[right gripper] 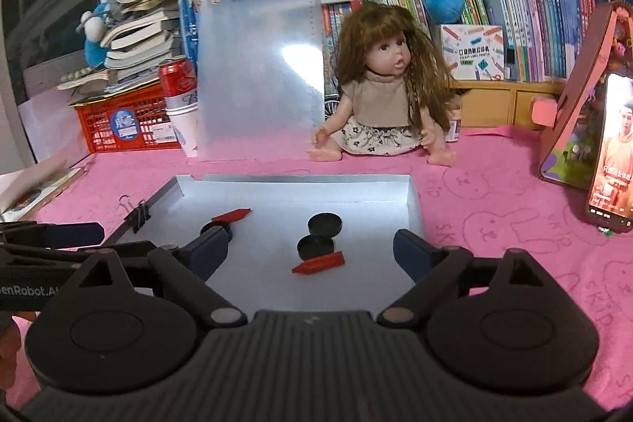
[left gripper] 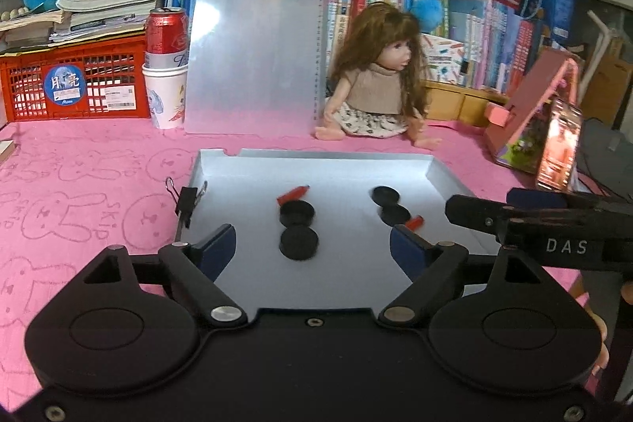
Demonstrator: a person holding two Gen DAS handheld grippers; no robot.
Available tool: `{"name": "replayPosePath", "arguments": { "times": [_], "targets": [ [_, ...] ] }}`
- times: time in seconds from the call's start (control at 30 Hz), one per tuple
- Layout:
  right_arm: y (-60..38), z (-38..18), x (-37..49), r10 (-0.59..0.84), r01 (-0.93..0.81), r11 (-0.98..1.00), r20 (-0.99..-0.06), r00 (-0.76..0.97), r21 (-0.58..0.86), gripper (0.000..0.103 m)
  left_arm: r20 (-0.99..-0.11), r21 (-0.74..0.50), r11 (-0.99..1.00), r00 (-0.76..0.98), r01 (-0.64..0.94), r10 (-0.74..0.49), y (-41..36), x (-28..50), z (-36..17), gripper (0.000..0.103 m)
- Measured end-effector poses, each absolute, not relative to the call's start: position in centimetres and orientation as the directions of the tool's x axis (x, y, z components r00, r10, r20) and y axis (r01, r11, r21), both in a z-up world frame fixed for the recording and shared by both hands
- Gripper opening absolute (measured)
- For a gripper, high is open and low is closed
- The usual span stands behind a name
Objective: Organize rigid objects
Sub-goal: 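Withdraw both tools from the box toward the remaining loose items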
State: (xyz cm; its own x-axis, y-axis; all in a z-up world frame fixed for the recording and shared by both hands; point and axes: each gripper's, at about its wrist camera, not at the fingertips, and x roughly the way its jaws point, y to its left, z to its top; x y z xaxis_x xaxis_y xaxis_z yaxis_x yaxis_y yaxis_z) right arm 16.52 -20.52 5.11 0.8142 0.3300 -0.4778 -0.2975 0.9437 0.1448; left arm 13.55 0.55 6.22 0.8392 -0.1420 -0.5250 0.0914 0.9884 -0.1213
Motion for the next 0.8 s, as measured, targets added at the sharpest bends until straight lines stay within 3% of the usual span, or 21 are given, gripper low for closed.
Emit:
{"name": "replayPosePath", "arguments": {
  "times": [0.8],
  "targets": [
    [-22.0,2.9,7.0,0.321,-0.326,0.943,-0.437,0.841,0.065,0.103,-0.535,-0.158,0.978,0.82,0.139,-0.203,0.1,3.8,3.7,0.086]
  ]
}}
